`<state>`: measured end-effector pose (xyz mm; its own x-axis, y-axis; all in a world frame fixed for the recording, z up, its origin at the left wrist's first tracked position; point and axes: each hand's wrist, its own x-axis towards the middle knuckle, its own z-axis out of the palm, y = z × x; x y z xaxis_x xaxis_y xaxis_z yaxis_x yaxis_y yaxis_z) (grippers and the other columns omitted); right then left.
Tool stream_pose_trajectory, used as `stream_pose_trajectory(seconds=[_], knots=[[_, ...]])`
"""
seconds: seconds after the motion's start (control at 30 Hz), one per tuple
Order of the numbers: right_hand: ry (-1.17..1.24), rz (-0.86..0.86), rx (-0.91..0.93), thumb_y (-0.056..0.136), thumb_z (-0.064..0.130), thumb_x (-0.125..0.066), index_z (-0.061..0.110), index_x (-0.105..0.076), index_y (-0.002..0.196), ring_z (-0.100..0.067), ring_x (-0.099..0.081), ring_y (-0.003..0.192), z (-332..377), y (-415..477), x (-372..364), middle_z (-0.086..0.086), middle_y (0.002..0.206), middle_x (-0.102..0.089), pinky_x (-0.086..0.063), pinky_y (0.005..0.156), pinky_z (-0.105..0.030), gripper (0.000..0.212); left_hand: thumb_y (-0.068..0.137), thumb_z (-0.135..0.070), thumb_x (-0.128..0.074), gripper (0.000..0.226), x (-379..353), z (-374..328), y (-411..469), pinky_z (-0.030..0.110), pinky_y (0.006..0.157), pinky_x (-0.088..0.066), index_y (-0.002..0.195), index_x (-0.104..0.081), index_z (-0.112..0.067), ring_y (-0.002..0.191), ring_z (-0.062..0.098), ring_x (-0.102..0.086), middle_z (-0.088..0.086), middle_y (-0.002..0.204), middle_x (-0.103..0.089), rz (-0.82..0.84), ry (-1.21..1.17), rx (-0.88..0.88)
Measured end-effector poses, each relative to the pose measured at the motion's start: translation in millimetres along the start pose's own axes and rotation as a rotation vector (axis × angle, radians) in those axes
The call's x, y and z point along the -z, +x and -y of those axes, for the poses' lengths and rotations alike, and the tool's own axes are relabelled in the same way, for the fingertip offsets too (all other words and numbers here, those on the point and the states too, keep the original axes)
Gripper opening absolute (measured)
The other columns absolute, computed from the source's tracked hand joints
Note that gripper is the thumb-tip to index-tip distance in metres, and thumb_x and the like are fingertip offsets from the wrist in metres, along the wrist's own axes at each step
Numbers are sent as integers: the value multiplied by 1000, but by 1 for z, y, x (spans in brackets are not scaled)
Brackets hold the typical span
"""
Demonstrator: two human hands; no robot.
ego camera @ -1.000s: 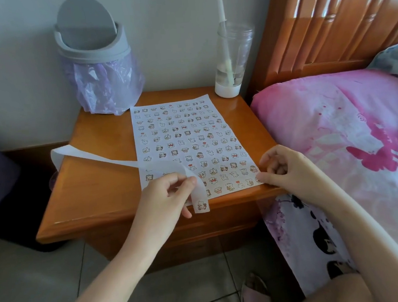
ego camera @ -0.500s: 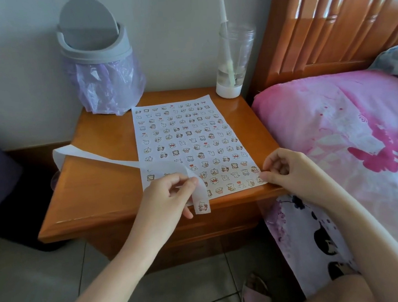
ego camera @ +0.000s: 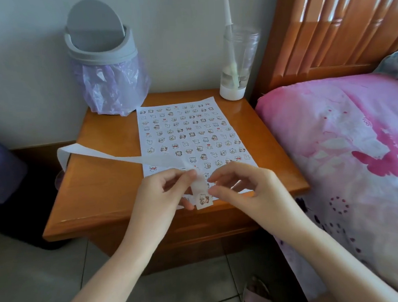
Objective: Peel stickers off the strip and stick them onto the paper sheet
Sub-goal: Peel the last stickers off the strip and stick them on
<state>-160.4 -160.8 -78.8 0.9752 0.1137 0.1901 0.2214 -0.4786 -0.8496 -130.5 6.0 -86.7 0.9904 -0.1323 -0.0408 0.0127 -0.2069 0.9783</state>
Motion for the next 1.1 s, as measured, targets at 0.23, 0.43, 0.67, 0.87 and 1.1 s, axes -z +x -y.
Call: stream_pose_trajectory(seconds=[0.23, 0.43, 0.67, 0.87, 1.1], knots=[[87, -30, -11, 80, 15, -73, 17, -70, 90, -9, -66, 79, 1, 0, -4, 5, 81, -70, -53, 73, -20, 11, 88, -28, -58, 13, -3, -2, -3, 3, 55, -46, 83, -70, -27, 55, 8, -68, -18, 75, -72, -5, -58, -14], [91, -58, -18, 81, 15, -72, 17, -72, 89, -12, -68, 78, -1, 1, -3, 6, 81, -72, -56, 76, -30, 9, 87, -31, -59, 17, -4, -3, -4, 16, 65, -54, 81, -72, -22, 58, 12, -69, -6, 72, -73, 51, -131, 42], [72, -76, 7, 82, 11, -70, 15, -72, 88, -10, -67, 77, -2, 1, -4, 7, 79, -71, -55, 74, -22, 8, 85, -32, -62, 19, -4, -3, -3, 28, 84, -55, 80, -75, -20, 71, 13, -71, -3, 77, -75, 91, -152, 114], [57, -75, 34, 82, 12, -69, 17, -71, 88, -9, -66, 79, -2, 2, -4, 8, 81, -70, -54, 73, -18, 8, 84, -33, -64, 19, -5, -1, -3, 26, 85, -53, 76, -76, -20, 69, 11, -72, -2, 76, -74, 72, -95, 101], [47, -84, 51, 80, 15, -72, 16, -71, 90, -9, -66, 84, -2, 1, -5, 7, 86, -71, -54, 77, -21, 10, 85, -26, -62, 19, -6, -1, -3, -1, 61, -44, 76, -75, -16, 68, 3, -70, -5, 71, -74, 23, -77, 16]])
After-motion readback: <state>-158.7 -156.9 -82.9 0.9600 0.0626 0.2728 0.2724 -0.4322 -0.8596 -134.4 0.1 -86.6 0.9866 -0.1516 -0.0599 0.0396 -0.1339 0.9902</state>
